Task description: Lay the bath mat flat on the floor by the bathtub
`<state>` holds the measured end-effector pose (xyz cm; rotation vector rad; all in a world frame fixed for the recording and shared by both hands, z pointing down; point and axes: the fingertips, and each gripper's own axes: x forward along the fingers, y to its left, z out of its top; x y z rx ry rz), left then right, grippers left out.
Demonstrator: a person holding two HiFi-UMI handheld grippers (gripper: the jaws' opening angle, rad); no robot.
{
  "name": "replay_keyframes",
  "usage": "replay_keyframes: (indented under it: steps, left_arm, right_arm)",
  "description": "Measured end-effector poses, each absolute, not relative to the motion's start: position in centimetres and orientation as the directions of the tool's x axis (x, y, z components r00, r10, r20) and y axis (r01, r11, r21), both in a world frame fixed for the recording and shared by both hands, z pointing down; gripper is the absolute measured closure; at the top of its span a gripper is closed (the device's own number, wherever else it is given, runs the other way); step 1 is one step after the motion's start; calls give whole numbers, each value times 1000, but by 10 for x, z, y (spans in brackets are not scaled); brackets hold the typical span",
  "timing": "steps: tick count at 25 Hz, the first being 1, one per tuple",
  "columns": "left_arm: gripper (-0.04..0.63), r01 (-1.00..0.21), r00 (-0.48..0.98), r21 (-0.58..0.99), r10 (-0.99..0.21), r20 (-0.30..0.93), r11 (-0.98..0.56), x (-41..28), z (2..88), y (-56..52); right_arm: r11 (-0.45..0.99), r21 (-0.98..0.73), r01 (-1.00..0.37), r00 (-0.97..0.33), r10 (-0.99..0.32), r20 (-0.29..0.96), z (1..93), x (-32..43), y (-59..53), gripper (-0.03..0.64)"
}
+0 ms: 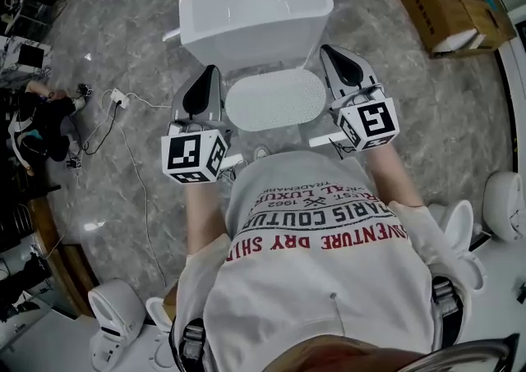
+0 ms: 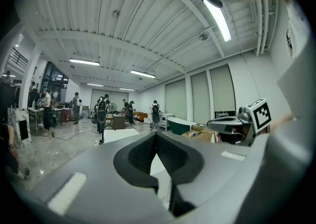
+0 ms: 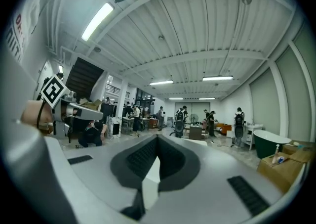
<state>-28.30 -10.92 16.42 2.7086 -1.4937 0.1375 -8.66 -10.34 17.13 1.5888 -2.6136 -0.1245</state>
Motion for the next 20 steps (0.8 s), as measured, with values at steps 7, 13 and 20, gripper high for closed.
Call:
replay_keyframes:
  steps: [7, 13, 20]
  left_arm:
    - [584, -845, 530, -9, -838, 134, -535, -281, 182, -119]
    - [584, -841, 533, -8, -831, 159, -541, -281, 189, -123]
    - [584, -834, 545, 8, -820, 177, -552, -286, 184, -115]
  right_arm:
    - [448, 112, -887, -446, -894, 39, 185, -81, -110, 611]
    - [438, 120, -891, -436, -899, 48, 184, -80, -112, 611]
    - [423, 38, -905, -421, -906, 45, 171, -82, -107, 611]
